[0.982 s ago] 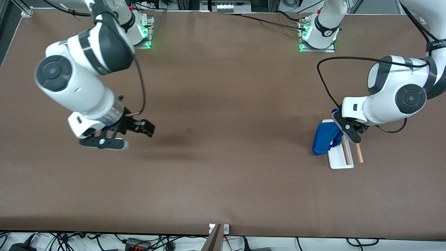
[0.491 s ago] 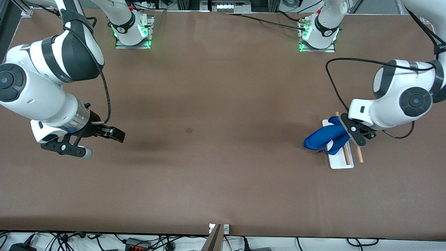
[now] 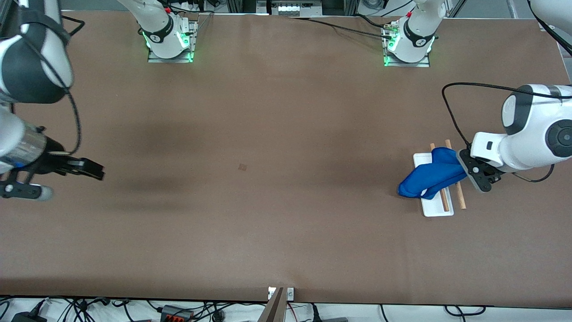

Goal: Pass towel and hang on rack
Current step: 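Lower the towel over the wooden dowels with the left gripper, then open the left gripper to release the towel on the dowels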

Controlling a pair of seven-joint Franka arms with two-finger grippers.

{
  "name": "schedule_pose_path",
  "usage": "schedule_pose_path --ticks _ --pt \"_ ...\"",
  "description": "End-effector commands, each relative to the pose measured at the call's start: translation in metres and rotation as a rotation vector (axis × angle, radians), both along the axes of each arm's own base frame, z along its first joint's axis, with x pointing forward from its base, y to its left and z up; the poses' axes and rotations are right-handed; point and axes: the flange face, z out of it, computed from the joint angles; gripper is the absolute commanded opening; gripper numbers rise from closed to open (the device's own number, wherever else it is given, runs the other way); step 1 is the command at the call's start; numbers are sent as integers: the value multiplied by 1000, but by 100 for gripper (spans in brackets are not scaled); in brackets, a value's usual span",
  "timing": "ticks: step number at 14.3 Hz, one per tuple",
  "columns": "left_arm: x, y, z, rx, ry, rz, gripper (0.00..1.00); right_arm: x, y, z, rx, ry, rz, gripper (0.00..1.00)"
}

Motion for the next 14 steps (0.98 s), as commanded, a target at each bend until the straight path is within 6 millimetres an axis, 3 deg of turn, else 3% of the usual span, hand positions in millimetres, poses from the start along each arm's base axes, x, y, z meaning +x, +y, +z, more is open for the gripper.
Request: schedule_pose_path --ticks 1,3,10,14 --pt "3 33 -8 -7 -1 -27 1 -22 -34 20 9 36 56 100" --pt "4 51 -28 -29 -2 0 1 -26 -45 29 5 29 83 100" --pt "8 53 -63 -72 -11 11 1 -58 -46 39 18 52 64 100" --pt "8 61 -71 -82 -4 19 0 -104 -47 25 23 3 66 100"
